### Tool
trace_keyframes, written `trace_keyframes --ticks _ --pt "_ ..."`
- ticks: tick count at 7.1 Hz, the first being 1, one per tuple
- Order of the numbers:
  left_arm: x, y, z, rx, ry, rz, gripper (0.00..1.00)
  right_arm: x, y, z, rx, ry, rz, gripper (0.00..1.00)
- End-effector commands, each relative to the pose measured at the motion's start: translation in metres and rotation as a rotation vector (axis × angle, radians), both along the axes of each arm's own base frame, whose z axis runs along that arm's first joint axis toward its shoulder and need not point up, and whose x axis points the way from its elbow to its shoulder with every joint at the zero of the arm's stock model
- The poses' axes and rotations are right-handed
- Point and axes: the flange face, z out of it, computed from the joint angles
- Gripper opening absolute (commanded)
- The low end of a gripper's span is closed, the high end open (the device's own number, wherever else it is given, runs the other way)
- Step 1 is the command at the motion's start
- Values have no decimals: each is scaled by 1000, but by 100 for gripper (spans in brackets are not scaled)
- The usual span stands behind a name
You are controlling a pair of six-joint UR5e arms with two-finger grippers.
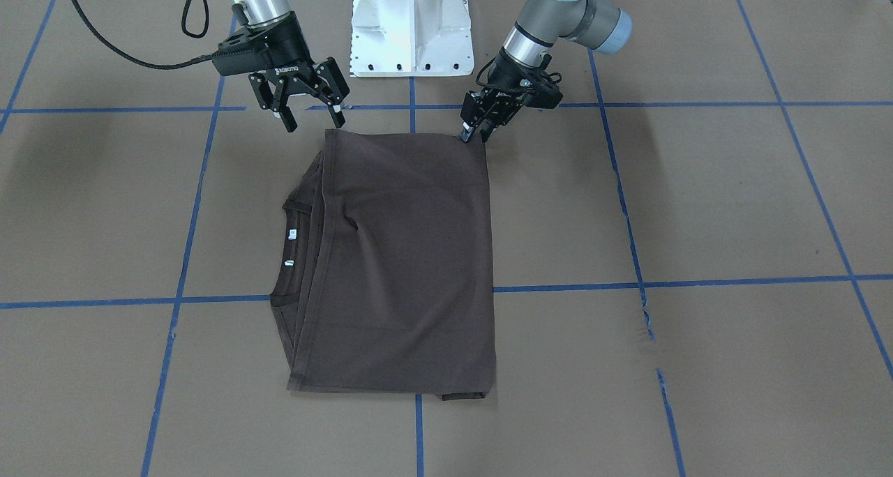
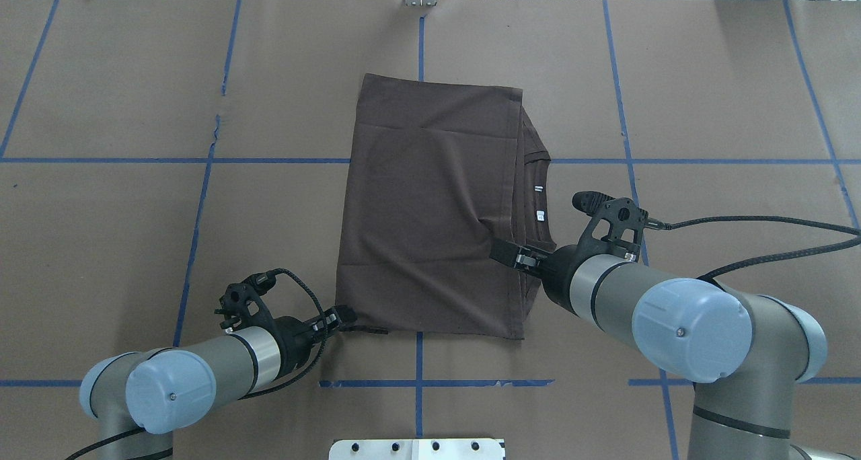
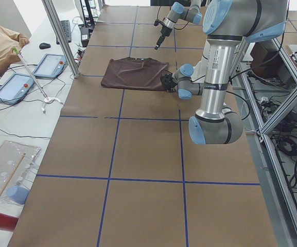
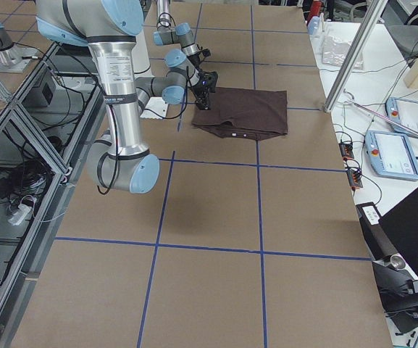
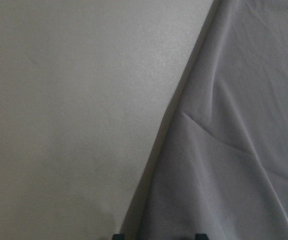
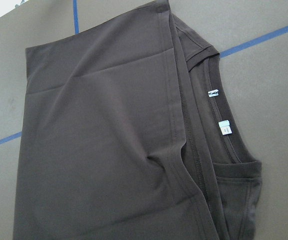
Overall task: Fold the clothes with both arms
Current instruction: 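Lower both grippers onto the shirt edge nearest the robot and pinch it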
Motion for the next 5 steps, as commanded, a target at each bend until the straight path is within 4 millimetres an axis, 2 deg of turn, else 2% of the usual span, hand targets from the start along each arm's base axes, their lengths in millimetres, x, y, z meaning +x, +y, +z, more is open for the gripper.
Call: trace_keyframes --ticks 1,2,3,4,5 --pt "3 0 0 -1 -1 1 42 -1 0 2 -1 4 3 100" --pt "3 -1 0 -2 -2 -1 29 -4 -1 6 -5 12 4 100" --pt "3 0 0 0 -1 0 6 -6 -2 9 -7 20 4 100" --pt "2 0 -2 2 3 2 0 -9 -3 12 -9 27 5 100" --pt "-1 0 -8 5 15 1 0 -15 -5 14 -28 23 35 98"
